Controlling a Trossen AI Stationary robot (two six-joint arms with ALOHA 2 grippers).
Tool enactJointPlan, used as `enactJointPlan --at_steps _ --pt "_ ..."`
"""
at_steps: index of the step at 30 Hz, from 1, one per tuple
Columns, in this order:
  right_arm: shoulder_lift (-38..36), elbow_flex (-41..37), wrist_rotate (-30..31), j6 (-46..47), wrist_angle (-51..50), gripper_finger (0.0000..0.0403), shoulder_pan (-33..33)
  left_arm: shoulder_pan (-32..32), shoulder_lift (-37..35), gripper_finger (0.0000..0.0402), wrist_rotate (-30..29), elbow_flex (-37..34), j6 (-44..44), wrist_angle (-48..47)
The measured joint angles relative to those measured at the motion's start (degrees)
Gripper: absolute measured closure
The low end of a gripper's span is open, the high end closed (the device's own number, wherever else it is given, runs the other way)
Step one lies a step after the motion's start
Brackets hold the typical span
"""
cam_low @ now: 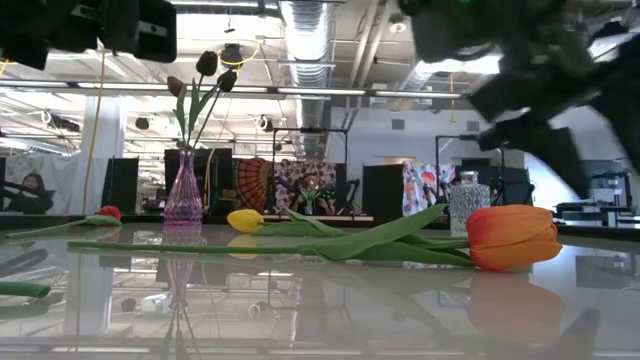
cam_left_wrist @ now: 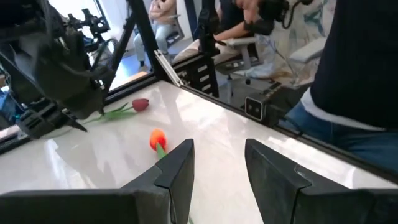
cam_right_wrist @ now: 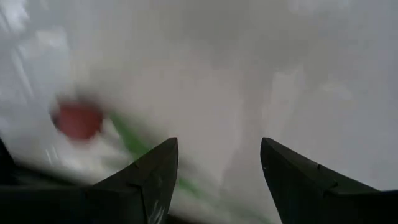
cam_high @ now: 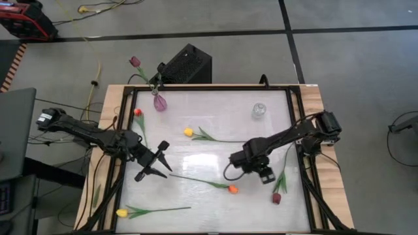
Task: Sort flowers into vase by color
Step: Put the red tulip into the violet vase
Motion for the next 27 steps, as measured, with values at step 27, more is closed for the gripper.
enactJointPlan --at_steps 27 --pt "-0.3 -24.1 9.6 -13.7 5.6 0.0149 12.1 0.0 11.0 0.0269 0.8 0.1 0.0 9.5"
